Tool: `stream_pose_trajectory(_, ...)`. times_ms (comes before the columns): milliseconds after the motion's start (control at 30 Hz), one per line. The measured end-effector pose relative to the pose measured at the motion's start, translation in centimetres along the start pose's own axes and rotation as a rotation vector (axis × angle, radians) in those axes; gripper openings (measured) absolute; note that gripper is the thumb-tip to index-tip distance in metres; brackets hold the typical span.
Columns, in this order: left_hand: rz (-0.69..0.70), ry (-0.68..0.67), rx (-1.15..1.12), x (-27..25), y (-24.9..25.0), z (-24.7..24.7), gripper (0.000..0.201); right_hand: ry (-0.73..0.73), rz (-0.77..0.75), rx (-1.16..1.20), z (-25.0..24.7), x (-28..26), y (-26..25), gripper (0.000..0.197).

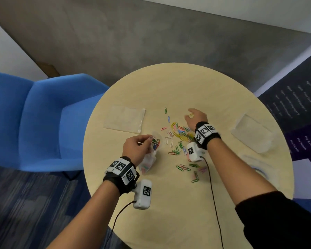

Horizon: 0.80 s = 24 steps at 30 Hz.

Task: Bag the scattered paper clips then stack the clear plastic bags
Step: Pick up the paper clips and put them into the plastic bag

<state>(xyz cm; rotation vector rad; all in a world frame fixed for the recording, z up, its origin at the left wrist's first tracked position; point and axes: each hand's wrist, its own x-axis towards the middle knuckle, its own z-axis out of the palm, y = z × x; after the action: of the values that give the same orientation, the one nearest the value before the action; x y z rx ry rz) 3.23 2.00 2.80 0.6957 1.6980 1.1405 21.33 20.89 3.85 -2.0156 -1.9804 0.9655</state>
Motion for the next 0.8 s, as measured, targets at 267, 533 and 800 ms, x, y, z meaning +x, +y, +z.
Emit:
stream_pose_trajectory(267, -0.01, 0.045, -0.02, -1.1, -0.9, -2.3, 0.018, -0.107, -0.024, -0.329, 6.5, 5.4, -0.5, 0.069)
stream_pose_trajectory(533, -0.007, 0.071, -0.034, -1.4, -1.3, -2.4, 0.02, -0.302, -0.439, -0.664, 8.6, 3.8, -2.6, 0.076)
stream_pose_trajectory(800, -0.058, 0.051, -0.124, -1.8, -1.2, -1.9, 0.017, -0.355, -0.573, -0.872, 6.1, -2.7, 2.7, 0.062)
